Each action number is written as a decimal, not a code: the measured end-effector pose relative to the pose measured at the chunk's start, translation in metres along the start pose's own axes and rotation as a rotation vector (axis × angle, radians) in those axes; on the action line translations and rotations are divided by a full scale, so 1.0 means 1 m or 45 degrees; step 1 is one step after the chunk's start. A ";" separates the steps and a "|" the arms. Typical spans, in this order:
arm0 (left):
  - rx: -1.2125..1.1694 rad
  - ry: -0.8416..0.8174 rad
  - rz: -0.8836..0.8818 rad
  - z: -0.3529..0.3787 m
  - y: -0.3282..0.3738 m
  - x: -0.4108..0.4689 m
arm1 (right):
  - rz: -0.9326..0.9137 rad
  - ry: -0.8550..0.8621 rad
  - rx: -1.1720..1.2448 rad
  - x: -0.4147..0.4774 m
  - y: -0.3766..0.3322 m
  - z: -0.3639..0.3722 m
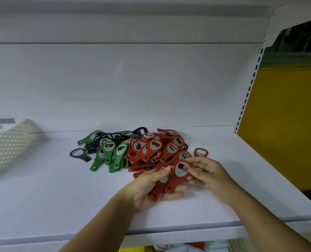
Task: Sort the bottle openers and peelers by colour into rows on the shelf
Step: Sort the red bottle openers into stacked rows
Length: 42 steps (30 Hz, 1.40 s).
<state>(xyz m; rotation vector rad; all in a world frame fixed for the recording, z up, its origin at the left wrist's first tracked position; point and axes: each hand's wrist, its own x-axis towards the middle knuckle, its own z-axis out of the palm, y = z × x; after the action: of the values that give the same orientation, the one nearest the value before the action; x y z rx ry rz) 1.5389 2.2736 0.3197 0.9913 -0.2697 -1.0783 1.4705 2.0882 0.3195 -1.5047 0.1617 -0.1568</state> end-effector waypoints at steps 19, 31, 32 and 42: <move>-0.284 0.030 0.066 -0.009 -0.002 0.001 | 0.085 0.649 -1.574 0.062 0.013 -0.025; -0.169 0.200 0.133 0.004 -0.003 -0.001 | -0.156 0.828 -0.283 0.049 0.006 -0.032; -0.159 0.199 0.125 0.004 -0.003 -0.001 | -0.175 0.731 -0.202 0.046 0.004 -0.023; -0.110 0.113 0.176 0.008 0.000 -0.008 | -0.643 0.213 -0.732 0.037 -0.002 0.058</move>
<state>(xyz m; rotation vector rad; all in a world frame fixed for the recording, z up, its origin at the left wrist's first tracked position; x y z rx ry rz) 1.5303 2.2761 0.3260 0.9272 -0.2146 -0.9106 1.5180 2.1370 0.3248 -2.0854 -0.0522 -0.6884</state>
